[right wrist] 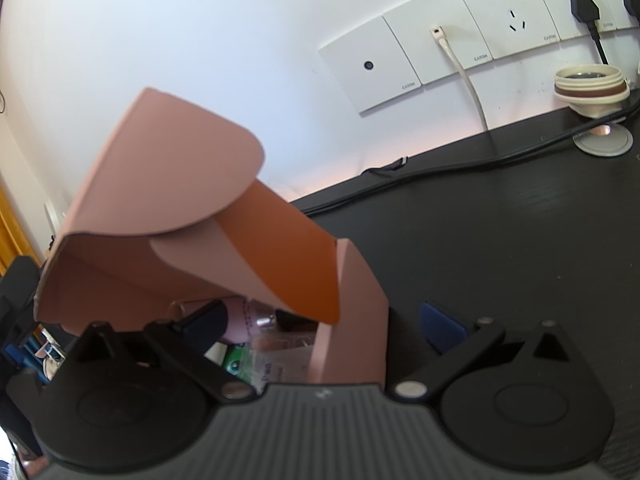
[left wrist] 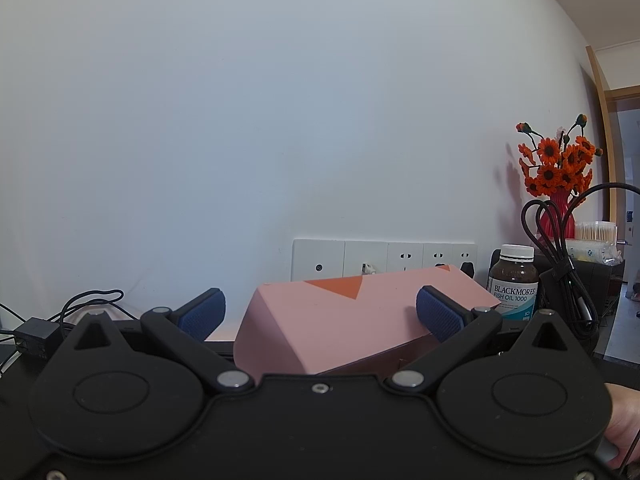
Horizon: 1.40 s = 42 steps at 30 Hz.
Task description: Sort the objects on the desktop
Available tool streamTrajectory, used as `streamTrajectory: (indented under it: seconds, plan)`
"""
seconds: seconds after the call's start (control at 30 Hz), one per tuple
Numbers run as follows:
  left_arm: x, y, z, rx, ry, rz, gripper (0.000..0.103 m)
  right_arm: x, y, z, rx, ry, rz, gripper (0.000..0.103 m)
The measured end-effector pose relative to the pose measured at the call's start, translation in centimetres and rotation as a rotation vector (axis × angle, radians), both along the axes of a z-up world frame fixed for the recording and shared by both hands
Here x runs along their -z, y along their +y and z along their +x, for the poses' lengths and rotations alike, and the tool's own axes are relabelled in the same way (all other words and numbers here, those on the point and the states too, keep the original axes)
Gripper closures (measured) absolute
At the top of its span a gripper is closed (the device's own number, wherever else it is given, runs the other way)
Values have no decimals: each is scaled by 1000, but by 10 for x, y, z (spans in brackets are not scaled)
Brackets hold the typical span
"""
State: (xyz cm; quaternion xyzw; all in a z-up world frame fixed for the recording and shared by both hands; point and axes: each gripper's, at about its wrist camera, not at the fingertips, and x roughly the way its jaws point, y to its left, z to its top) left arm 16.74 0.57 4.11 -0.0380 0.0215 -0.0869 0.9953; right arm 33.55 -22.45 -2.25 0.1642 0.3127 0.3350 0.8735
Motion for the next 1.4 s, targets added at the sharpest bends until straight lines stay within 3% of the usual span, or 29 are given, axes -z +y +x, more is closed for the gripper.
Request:
streamTrajectory:
  seconds: [1.4]
  plan:
    - [-2, -1, -2, -2, 0, 1, 0, 1, 1, 0, 0, 0, 1, 1]
